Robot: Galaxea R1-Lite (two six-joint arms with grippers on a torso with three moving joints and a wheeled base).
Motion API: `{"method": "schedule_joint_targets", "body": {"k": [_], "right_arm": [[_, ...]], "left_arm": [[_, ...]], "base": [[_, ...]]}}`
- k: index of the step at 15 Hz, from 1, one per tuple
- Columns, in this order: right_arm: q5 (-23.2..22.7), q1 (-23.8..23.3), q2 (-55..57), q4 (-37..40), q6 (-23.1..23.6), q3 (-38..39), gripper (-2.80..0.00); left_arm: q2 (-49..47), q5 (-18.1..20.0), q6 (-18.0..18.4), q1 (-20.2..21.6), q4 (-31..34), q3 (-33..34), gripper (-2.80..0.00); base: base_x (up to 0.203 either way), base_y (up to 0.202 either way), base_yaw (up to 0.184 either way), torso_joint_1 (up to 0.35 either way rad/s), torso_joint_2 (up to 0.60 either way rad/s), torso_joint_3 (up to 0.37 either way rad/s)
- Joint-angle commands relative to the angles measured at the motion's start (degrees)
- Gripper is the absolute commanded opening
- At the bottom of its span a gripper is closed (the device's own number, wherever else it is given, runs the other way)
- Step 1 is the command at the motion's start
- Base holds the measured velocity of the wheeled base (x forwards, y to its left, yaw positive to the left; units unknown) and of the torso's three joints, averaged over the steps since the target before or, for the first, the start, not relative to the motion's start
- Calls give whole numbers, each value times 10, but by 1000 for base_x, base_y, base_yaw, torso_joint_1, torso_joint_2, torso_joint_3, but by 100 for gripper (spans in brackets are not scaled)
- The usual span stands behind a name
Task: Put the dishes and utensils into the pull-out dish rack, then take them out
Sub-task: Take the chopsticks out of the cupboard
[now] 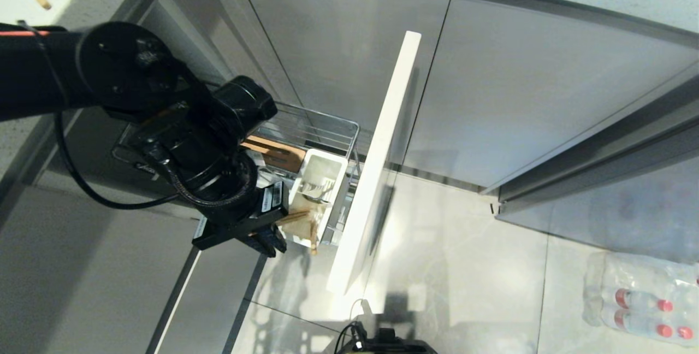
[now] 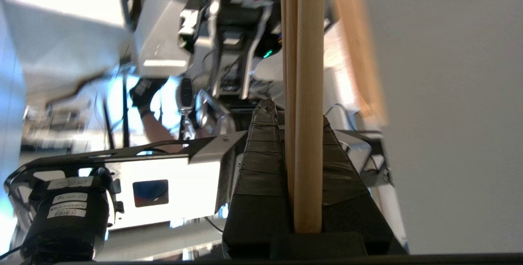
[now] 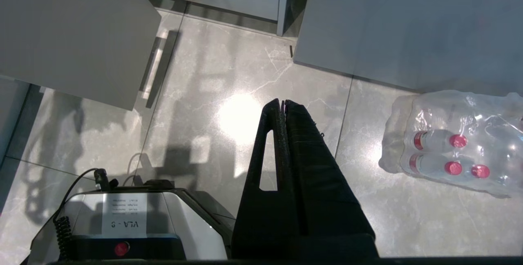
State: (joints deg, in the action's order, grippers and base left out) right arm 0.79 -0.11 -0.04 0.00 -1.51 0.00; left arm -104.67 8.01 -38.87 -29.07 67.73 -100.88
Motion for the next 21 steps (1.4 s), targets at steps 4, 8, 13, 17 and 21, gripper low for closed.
{"method": "schedule_joint_targets", "body": {"k": [4, 8, 13, 17, 21], "right_arm": [[0, 0, 0, 0, 0, 0, -280], [0, -1, 0, 0, 0, 0, -280], [1, 0, 0, 0, 0, 0, -280], [0, 0, 0, 0, 0, 0, -280], [0, 0, 0, 0, -1, 0, -280]], "left_arm": [[85, 2, -3, -20, 24, -16, -280], [116, 1, -18, -36, 31, -26, -280], [158, -2, -34, -55, 42, -46, -280], [173, -2, -34, -61, 55, -61, -280], [178, -2, -34, -66, 59, -64, -280]], "base": [[0, 0, 0, 0, 0, 0], [0, 0, 0, 0, 0, 0], [0, 0, 0, 0, 0, 0], [0, 0, 0, 0, 0, 0], [0, 0, 0, 0, 0, 0]]}}
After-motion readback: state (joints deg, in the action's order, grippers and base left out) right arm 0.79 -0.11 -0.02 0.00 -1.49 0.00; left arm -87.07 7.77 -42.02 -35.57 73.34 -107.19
